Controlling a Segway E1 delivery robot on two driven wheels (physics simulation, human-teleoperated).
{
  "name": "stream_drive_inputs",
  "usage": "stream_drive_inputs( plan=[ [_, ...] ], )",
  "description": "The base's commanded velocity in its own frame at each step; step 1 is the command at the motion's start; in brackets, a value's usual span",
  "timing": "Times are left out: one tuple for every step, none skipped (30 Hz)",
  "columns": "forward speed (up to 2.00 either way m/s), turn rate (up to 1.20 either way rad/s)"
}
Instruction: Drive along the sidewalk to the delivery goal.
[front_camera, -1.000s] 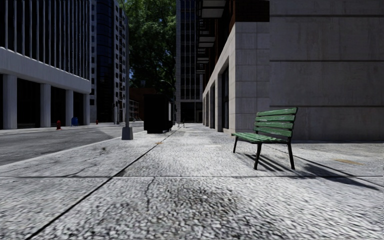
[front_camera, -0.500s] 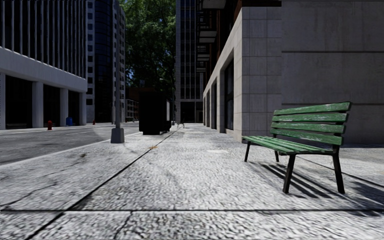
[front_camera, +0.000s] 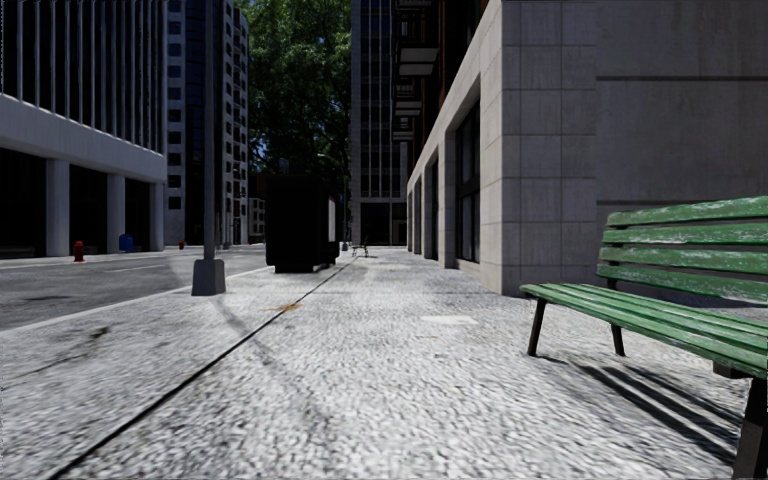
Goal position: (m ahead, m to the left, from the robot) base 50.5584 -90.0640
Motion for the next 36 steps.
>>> stream_drive_inputs(
  plan=[
    [2.0, 0.0],
    [2.0, 0.0],
    [2.0, 0.0],
    [2.0, 0.0],
    [2.0, 0.0],
    [2.0, 0.0],
    [2.0, 0.0],
    [2.0, 0.0],
    [2.0, 0.0],
    [2.0, 0.0],
    [2.0, 0.0],
    [2.0, 0.0],
    [2.0, 0.0],
    [2.0, 0.0],
    [2.0, 0.0],
    [2.0, 0.0],
    [2.0, 0.0],
    [2.0, 0.0],
    [2.0, 0.0],
    [2.0, 0.0],
    [2.0, 0.0],
    [2.0, 0.0],
    [2.0, 0.0],
    [2.0, 0.0],
    [2.0, 0.0],
    [2.0, 0.0],
    [2.0, 0.0],
    [2.0, 0.0],
    [2.0, 0.0],
    [2.0, 0.0],
    [2.0, 0.0],
    [2.0, 0.0],
    [2.0, 0.0],
    [2.0, 0.0],
    [2.0, 0.0],
    [2.0, 0.0]
  ],
)
